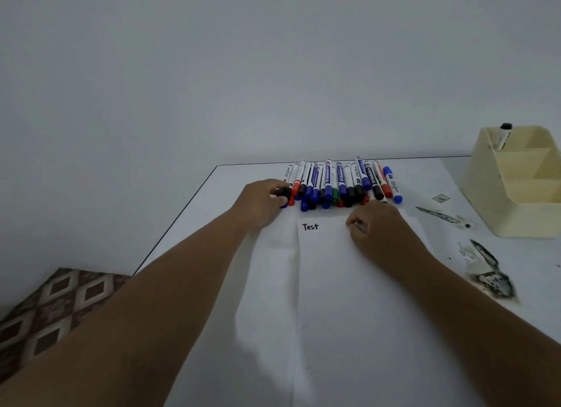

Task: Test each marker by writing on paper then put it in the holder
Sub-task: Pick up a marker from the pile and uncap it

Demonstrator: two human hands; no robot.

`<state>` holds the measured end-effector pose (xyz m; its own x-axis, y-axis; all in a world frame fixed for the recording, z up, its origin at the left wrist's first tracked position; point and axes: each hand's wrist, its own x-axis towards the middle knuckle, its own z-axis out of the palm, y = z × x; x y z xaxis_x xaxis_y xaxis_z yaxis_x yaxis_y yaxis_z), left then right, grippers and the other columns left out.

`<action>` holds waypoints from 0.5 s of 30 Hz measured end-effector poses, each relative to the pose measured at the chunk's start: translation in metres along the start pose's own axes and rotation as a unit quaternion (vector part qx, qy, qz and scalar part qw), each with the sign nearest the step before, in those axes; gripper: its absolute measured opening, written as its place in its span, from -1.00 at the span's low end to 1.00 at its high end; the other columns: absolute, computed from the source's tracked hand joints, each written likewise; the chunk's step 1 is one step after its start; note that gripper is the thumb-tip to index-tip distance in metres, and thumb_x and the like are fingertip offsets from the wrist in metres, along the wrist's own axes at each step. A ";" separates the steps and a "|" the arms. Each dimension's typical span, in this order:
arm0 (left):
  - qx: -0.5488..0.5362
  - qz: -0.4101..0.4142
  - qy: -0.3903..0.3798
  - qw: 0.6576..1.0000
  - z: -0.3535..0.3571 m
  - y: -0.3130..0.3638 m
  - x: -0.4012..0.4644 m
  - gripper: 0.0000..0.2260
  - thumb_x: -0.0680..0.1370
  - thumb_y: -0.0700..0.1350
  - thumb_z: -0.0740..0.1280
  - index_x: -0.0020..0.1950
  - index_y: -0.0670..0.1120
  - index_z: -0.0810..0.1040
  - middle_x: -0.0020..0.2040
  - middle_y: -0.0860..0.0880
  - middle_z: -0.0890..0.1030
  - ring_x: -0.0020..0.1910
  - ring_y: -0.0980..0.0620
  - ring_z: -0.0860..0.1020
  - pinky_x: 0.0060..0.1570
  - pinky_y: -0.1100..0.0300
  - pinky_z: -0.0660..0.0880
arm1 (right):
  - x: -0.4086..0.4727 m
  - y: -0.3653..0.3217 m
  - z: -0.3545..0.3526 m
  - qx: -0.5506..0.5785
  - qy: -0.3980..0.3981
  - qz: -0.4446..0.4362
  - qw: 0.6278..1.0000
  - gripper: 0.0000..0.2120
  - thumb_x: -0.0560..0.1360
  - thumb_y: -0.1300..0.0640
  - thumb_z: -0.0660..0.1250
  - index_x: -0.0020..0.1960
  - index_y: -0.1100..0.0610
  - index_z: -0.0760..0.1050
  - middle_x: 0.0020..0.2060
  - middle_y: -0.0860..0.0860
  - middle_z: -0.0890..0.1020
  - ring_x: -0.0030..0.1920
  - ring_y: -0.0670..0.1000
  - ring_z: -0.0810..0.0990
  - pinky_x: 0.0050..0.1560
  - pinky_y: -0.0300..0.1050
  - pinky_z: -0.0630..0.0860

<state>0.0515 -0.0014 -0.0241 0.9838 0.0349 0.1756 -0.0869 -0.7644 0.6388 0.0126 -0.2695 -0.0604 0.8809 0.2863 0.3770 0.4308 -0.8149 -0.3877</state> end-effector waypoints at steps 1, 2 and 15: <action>0.006 0.003 0.002 1.000 0.001 -0.003 0.001 -0.69 0.55 -0.18 0.38 0.27 0.05 0.62 0.14 0.08 0.65 0.06 0.13 0.56 -0.21 0.63 0.29 | 0.000 0.000 0.000 0.001 0.001 -0.002 1.000 -0.84 0.59 0.12 0.30 0.06 0.12 0.63 -0.05 0.05 0.61 0.00 0.05 0.51 0.14 -0.01 0.47; 0.010 0.003 0.003 1.000 0.001 -0.005 0.001 -0.70 0.55 -0.17 0.39 0.28 0.04 0.62 0.13 0.08 0.65 0.06 0.13 0.56 -0.19 0.61 0.29 | 0.000 0.000 0.000 0.002 0.000 -0.002 1.000 -0.85 0.59 0.12 0.30 0.05 0.12 0.63 -0.05 0.05 0.61 0.00 0.05 0.51 0.14 -0.01 0.47; 0.041 0.012 0.078 0.996 0.002 -0.018 -0.006 -0.85 0.56 -0.15 0.40 0.10 -0.04 0.68 -0.02 0.06 0.66 -0.04 0.12 0.56 -0.21 0.58 0.32 | 0.000 0.001 0.001 0.001 0.009 0.000 1.000 -0.84 0.57 0.14 0.31 0.06 0.14 0.64 -0.06 0.07 0.61 -0.02 0.05 0.50 0.12 -0.03 0.47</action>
<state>0.0472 0.0113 -0.0380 0.9450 0.1105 0.3080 -0.0905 -0.8163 0.5705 0.0134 -0.2696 -0.0611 0.8776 0.2765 0.3917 0.4305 -0.8142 -0.3897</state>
